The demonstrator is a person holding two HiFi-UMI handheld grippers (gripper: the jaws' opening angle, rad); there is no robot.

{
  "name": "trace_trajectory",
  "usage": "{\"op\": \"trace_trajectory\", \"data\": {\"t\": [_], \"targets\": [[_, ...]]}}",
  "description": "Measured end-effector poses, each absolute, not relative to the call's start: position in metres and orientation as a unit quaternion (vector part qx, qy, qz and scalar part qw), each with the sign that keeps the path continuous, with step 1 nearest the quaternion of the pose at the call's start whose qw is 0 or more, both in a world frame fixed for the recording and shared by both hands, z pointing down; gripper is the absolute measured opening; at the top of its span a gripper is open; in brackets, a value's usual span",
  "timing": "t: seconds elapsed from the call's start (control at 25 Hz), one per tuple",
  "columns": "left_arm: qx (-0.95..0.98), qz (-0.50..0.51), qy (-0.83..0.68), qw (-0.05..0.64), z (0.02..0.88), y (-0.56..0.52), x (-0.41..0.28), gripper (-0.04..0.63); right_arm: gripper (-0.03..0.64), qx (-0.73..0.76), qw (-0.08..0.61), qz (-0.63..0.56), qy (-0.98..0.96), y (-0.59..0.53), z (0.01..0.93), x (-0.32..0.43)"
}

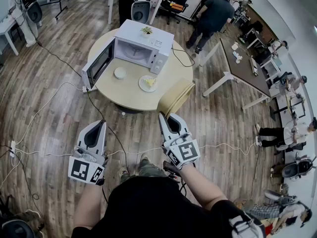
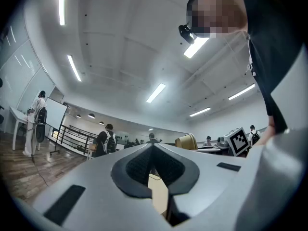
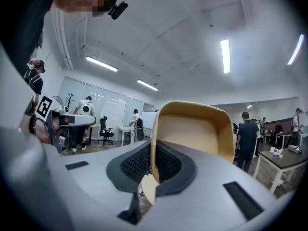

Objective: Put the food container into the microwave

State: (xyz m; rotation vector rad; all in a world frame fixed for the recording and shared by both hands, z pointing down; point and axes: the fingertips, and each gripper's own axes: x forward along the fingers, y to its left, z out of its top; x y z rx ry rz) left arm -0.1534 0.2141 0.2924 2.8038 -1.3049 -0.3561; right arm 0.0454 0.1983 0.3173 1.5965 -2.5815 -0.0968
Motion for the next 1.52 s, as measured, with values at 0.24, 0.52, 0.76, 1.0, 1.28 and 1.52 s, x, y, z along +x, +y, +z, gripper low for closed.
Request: {"op": "trace_trajectory", "data": {"t": [0.24, 0.52, 0.76, 1.0, 1.28, 1.52], "targets": [[0.901, -0.112, -0.419, 0.011, 0.289, 0.217, -0.15, 0.018, 0.029, 0.535, 0.039, -0.022, -0.844, 0.199, 0.317, 0.05], [0.906, -0.112, -0.408, 0.006, 0.284, 0.217, -0.128, 0.018, 0.029, 0.531, 0.028, -0.032, -0.846, 0.207, 0.313, 0.065], [0.916, -0.113, -0.384, -0.001, 0.278, 0.219, -0.103, 0.018, 0.032, 0.532, 0.03, -0.05, -0.845, 0.225, 0.312, 0.081], [0.922, -0.104, -0.373, -0.017, 0.274, 0.226, -0.091, 0.018, 0.032, 0.54, 0.015, -0.042, -0.841, 0.236, 0.312, 0.092], [0.92, -0.092, -0.382, -0.012, 0.279, 0.217, -0.094, 0.018, 0.032, 0.538, 0.006, -0.044, -0.842, 0.235, 0.311, 0.09], [0.914, -0.083, -0.396, -0.012, 0.281, 0.202, -0.096, 0.018, 0.032, 0.534, -0.001, -0.036, -0.845, 0.219, 0.316, 0.094]]}}
